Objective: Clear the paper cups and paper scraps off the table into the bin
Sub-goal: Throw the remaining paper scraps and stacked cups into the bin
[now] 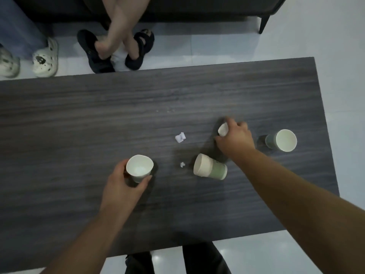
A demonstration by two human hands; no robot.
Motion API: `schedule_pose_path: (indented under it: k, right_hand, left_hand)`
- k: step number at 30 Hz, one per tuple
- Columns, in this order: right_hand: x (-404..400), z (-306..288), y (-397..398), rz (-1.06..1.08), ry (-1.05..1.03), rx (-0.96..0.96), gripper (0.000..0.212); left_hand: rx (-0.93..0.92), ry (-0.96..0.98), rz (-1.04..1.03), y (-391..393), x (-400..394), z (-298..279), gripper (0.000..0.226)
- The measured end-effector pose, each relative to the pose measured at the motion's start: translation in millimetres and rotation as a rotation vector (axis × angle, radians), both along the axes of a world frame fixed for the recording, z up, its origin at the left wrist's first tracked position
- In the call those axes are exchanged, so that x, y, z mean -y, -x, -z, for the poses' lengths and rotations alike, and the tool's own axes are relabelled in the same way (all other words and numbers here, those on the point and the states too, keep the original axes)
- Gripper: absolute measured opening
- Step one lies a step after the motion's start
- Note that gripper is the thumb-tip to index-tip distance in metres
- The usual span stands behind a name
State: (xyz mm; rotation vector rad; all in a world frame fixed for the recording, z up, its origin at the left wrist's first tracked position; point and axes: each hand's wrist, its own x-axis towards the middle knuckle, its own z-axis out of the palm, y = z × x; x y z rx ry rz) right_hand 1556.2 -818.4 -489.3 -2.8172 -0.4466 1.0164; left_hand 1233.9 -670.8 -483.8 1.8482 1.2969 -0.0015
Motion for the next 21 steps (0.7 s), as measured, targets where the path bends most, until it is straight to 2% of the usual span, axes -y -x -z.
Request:
schedule_pose_path:
  k: [3, 7, 8, 10, 13, 18, 21]
  right_hand:
    - [1.3, 4.4, 6.0, 0.08, -0.092, -0.022, 0.061]
    - [-30.0, -46.0, 55.7, 0.416, -0.555, -0.259, 0.053]
    - [-37.1, -57.0, 75.3, 0.438, -0.628, -0.328, 0.053]
    - [-46.1, -70.0, 118.4, 0.336, -0.68, -0.376, 0.049]
    - [-51.4, -75.4, 161.3, 0.151, -0.656, -0.262, 0.041]
    - [-57.5, -69.4, 179.3, 0.102, -0.694, 0.001, 0.042]
    - [-57.4, -64.6, 185.6, 0.202, -0.692, -0.026, 0.048]
  left_hand:
    - [0.038, 0.032, 0.07, 7.2, 1.8, 5.9, 0.061]
    - [0.083, 0.084, 0.144, -2.8, 4.6, 7.4, 0.065]
    - [0.104, 0.093, 0.158, -7.2, 4.8, 4.9, 0.065]
    - [0.153, 0.107, 0.184, -13.7, 3.0, -3.4, 0.064]
    - [0.195, 0.134, 0.192, -16.8, -1.7, -16.1, 0.057]
    - [0.198, 0.166, 0.203, -6.8, -7.1, -24.3, 0.055]
    - [0.202, 0.194, 0.254, -3.2, -5.9, -26.4, 0.059]
